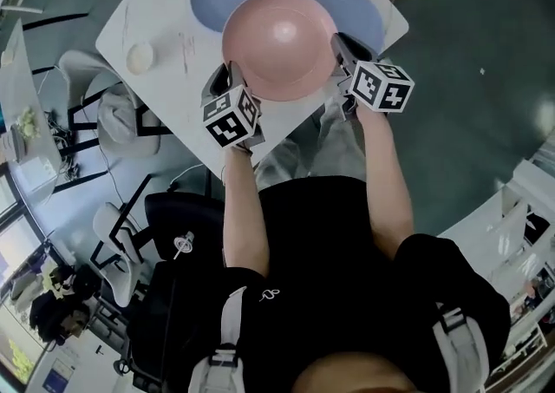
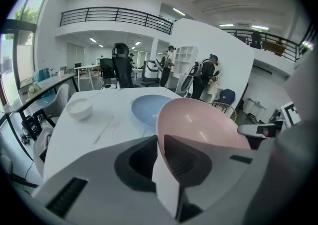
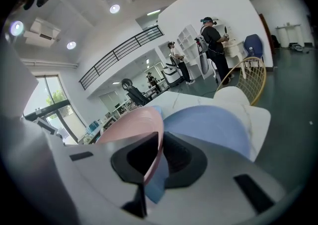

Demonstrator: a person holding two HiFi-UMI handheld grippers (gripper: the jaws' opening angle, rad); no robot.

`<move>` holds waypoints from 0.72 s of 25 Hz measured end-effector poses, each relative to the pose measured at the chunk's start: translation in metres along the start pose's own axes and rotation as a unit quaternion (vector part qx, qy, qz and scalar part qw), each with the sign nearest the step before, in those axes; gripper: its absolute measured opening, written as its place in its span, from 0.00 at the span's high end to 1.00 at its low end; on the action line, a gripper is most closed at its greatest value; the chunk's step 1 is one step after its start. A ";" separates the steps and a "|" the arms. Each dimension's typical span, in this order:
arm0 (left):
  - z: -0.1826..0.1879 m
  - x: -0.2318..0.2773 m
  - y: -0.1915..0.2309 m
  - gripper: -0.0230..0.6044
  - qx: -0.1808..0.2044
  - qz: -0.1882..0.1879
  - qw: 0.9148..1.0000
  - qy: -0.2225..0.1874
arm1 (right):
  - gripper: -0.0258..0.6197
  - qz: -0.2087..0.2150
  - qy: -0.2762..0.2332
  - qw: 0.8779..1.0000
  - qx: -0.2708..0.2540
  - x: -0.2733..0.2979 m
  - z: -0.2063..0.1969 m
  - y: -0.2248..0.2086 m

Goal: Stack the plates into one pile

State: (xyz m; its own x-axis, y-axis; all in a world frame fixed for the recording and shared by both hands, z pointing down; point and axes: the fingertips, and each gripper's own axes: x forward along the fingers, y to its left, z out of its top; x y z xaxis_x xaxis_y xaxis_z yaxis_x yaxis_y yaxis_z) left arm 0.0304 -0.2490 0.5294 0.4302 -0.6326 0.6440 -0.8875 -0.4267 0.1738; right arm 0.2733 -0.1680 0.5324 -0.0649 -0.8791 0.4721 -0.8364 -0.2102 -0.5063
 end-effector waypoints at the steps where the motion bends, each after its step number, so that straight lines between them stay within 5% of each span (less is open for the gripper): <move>1: 0.000 0.006 -0.016 0.87 -0.001 -0.009 1.000 0.002 | 0.90 -0.010 0.000 1.000 -0.001 -0.006 0.006 -0.015; 7: -0.016 0.045 -0.086 0.87 -0.002 -0.041 0.999 0.028 | 0.90 -0.052 0.009 0.999 -0.006 -0.027 0.027 -0.086; 15: -0.023 0.071 -0.119 0.85 0.056 -0.010 0.997 0.045 | 0.89 -0.053 0.040 0.998 -0.014 -0.019 0.032 -0.131; 18: -0.028 0.078 -0.123 0.85 0.046 -0.009 0.998 0.047 | 0.89 -0.047 0.045 0.998 -0.024 -0.014 0.035 -0.137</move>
State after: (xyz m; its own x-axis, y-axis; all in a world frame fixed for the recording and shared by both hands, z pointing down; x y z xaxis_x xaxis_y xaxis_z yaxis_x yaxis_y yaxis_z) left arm 0.1688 -0.2279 0.5790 0.4252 -0.5623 0.7093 -0.8587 -0.4982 0.1199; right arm 0.4079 -0.1417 0.5703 -0.0317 -0.8140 0.5800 -0.8664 -0.2670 -0.4220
